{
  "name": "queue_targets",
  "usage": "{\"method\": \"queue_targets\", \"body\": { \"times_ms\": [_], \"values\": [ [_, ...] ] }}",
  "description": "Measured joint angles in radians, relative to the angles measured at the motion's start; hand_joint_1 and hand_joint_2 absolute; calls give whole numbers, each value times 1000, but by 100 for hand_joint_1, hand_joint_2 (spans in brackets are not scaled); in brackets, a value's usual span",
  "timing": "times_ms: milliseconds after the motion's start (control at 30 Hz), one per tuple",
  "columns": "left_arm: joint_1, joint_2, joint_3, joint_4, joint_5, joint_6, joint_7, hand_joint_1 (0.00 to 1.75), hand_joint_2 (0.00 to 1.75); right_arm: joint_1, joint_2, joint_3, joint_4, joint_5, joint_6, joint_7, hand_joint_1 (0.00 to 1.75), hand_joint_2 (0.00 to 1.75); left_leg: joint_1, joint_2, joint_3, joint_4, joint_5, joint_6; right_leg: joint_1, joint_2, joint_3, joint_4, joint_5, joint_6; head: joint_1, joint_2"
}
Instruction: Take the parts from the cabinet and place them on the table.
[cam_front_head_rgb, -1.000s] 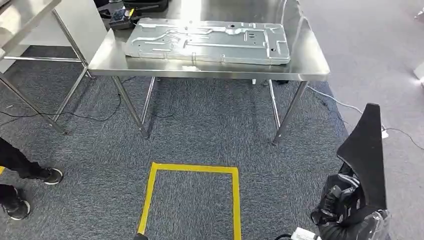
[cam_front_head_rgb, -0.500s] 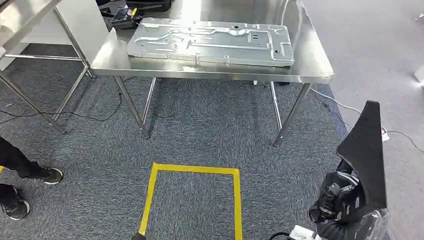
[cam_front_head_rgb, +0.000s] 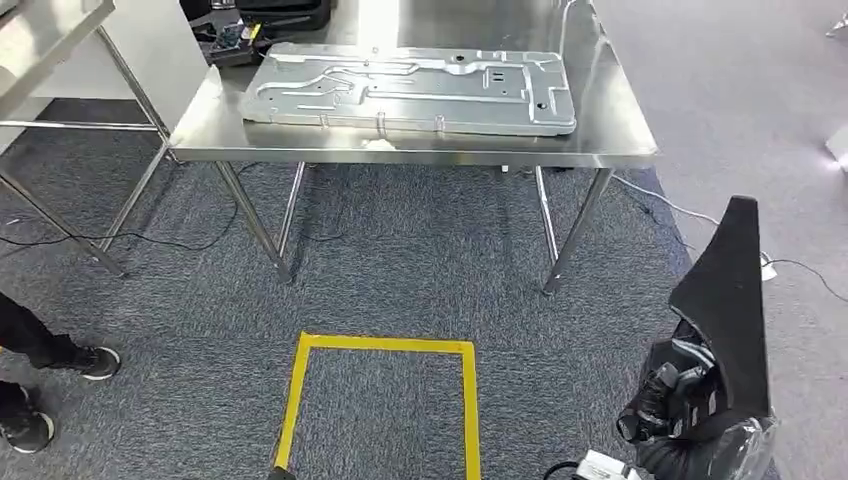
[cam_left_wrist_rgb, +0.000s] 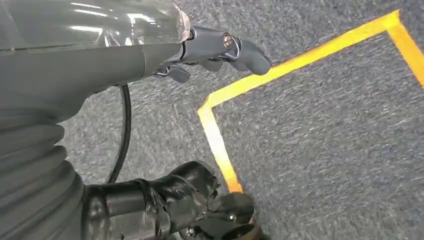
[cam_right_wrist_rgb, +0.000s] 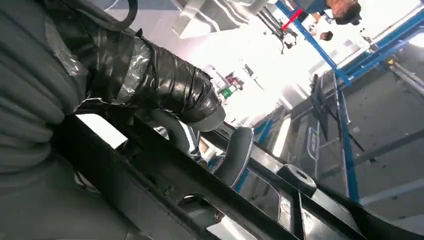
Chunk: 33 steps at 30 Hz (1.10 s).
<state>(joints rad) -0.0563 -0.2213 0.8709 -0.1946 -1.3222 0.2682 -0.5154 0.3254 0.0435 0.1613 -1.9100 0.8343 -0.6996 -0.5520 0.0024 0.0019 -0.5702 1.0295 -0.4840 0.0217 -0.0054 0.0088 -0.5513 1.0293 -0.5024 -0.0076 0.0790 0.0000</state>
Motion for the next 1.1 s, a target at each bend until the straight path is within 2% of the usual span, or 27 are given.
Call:
{"method": "queue_targets", "body": {
  "times_ms": [67, 100, 133, 167, 200, 267, 300, 333, 367, 433, 467, 567, 600, 633, 667, 700, 767, 800, 833, 867, 933, 967, 1000, 1100],
  "values": [
    [2, 0, 0, 0, 0, 0, 0, 0, 175, -2, 0, 1, 0, 0, 0, -1, 175, 175, -3, 0, -3, 0, 0, 5, -2, -1, 1, -7, 2, 10, 0, 0],
    [2, 0, 0, 0, 0, 0, 0, 0, 175, -3, 0, 1, 0, 0, 0, -4, 175, 175, 2, -1, 0, -9, 4, 13, 2, -1, 5, -9, 1, 16, 0, 0],
    [2, 0, 0, 0, -1, 0, 0, 0, 175, -4, 0, 1, 0, -1, 0, -8, 175, 175, 9, 1, 9, -21, 10, 21, -3, -3, 4, 0, -7, 22, 0, 0],
    [1, 0, 0, 0, -1, 1, 0, 0, 175, -7, 0, 1, 0, -4, 0, -13, 175, 175, 10, 1, 13, -25, 10, 26, -3, -4, -8, 32, -27, 26, 2, 0],
    [-1, 0, 0, 0, -1, 1, 0, 0, 175, -10, 0, 1, 0, -8, 0, -24, 175, 175, 10, 2, 14, -25, 9, 29, -5, -4, -41, 96, -62, 30, 1, 0],
    [0, 0, 0, 0, -2, 1, 0, 0, 175, -11, 1, 1, 0, -13, 0, -42, 175, 175, 9, 3, 15, -24, 6, 33, -10, -4, -131, 261, -128, 39, 1, 0],
    [0, 0, 0, 0, -2, 0, 0, 0, 175, -11, 2, 1, 0, -14, 0, -51, 175, 175, 9, 3, 16, -23, 4, 33, -12, -4, -159, 305, -130, 42, 1, 0],
    [1, 0, 0, 0, -3, 0, 1, 0, 175, -11, 3, 1, 0, -13, 0, -60, 175, 175, 9, 2, 19, -23, 1, 31, -14, -4, -161, 294, -103, 43, 1, 0],
    [1, 0, 0, 0, -4, 0, 1, 0, 175, -11, 5, 1, 0, -12, 0, -67, 175, 175, 9, 1, 24, -22, -3, 30, -17, -5, -140, 239, -60, 43, 1, 0],
    [1, 0, 0, 0, -5, 0, 1, 0, 175, -11, 8, 1, 0, -9, 0, -77, 175, 175, 10, 0, 37, -18, -14, 22, -19, -9, -58, 60, 40, 40, 1, 0],
    [1, 0, 0, 0, -5, 0, 2, 0, 175, -13, 11, 1, 0, -9, 0, -81, 175, 175, 7, -1, 35, -16, -20, 15, -16, -11, -34, 17, 29, 35, 1, 0],
    [0, 0, 0, 0, -4, 1, 1, 0, 175, -12, 19, 1, -1, -19, 0, -95, 175, 175, 5, 1, 37, -17, -23, -4, -6, -6, -38, 8, 26, 19, 0, 0],
    [-1, 0, 0, 0, -4, 2, 1, 0, 175, -12, 20, 1, -1, -19, 0, -96, 175, 175, 4, 2, 41, -20, -23, -9, -6, -4, -37, 5, 27, 14, 1, 0],
    [-1, 0, 0, 0, -1, 5, 2, 0, 175, -11, 23, 1, -3, -17, 0, -96, 175, 175, 6, 1, 38, -14, -32, -15, -17, -5, -30, -5, 32, 4, 0, 0],
    [-1, 0, 0, 0, 0, 7, 2, 0, 175, -11, 25, 1, -4, -16, 0, -95, 175, 175, 8, 1, 32, 11, -50, -18, -16, -6, -26, -8, 31, -1, 0, 0],
    [-1, 0, 0, 0, 0, 8, 2, 0, 175, -12, 28, 1, -6, -16, 0, -94, 175, 175, 8, 1, 6, 69, -86, -21, -16, -8, -25, -8, 29, -8, 0, 0],
    [0, 0, 0, 0, 0, 8, 3, 0, 175, -11, 31, 1, -6, -15, 0, -94, 175, 175, 9, 1, -80, 240, -161, -26, -12, -9, -25, -6, 26, -12, 0, 0],
    [2, 0, 0, 0, 0, 8, 3, 0, 175, -11, 31, 1, -6, -12, 0, -94, 175, 175, 9, 1, -114, 300, -173, -27, -10, -9, -24, -6, 25, -14, 0, 0],
    [3, 0, 0, 0, 2, 10, 3, 0, 175, -10, 32, 1, -6, -7, 0, -94, 175, 175, 9, 1, -123, 306, -156, -27, -9, -7, -22, -6, 24, -15, 0, 0],
    [3, 0, 0, 0, 2, 14, 3, 0, 175, -9, 34, 1, -6, -2, 0, -94, 175, 175, 9, 1, -107, 260, -116, -24, -8, -5, -18, -5, 21, -14, 0, 0],
    [2, 0, 0, 0, 2, 21, 3, 0, 175, -9, 38, 1, -6, 0, 0, -95, 175, 175, 8, 1, -28, 87, -17, -14, -7, -2, -7, -5, 16, -11, 0, 0],
    [2, 1, 0, 0, 2, 24, 3, 0, 175, -9, 39, 1, -6, 1, 0, -96, 175, 175, 7, 1, 3, 9, 3, -5, -7, -2, -5, -5, 13, -8, 1, 0],
    [0, 1, 0, 0, 2, 27, 2, 0, 175, -9, 40, 1, -7, 2, 0, -98, 175, 175, 1, 0, 10, -8, -6, -3, 1, -1, -7, 1, 9, -1, 0, 0],
    [2, 1, 0, 0, 2, 39, 3, 0, 175, -5, 45, 1, -7, 6, 0, -100, 175, 175, -3, -3, 8, -4, -3, 8, -4, -2, -6, -9, 14, 13, 1, 0]
  ]
}}
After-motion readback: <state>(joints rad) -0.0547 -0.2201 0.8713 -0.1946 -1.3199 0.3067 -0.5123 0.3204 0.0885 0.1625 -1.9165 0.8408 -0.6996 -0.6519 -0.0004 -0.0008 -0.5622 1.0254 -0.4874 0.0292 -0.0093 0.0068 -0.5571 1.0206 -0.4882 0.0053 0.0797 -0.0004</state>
